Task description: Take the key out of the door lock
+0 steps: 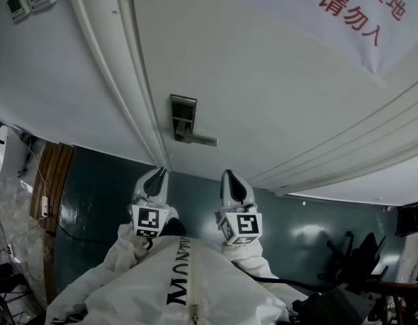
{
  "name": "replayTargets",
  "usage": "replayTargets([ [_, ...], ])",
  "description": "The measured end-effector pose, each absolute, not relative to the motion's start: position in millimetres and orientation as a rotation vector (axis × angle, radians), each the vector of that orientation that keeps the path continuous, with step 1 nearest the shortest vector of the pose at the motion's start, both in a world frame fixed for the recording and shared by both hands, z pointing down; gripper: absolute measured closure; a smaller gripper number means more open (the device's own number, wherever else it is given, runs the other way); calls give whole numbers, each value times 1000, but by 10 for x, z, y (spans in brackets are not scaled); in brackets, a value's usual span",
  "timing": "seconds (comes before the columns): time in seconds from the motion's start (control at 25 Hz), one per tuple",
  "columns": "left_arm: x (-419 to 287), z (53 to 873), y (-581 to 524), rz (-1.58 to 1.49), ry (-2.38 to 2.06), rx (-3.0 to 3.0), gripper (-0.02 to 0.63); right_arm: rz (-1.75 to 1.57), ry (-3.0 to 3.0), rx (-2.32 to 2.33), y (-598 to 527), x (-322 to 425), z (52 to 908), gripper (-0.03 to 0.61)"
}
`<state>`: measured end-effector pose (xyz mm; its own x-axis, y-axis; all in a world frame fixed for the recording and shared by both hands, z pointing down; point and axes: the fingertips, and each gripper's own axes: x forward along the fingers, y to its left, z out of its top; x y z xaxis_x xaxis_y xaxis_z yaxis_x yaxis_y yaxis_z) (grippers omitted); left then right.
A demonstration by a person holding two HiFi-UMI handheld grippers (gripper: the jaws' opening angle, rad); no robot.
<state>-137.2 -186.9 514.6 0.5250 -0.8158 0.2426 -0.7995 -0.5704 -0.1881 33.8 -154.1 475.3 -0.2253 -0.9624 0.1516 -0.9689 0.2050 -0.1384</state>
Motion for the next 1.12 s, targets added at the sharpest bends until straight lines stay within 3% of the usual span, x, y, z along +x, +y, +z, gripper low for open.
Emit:
replayTargets([
  [0.68,-995,4803,-686,-419,1490,-2564,591,294,-2495,1924,-281,867,4737,578],
  [1.12,-1042,4742,-449,-411,1454,-2574,591,212,-2504,1871,-71,659,4655,578],
])
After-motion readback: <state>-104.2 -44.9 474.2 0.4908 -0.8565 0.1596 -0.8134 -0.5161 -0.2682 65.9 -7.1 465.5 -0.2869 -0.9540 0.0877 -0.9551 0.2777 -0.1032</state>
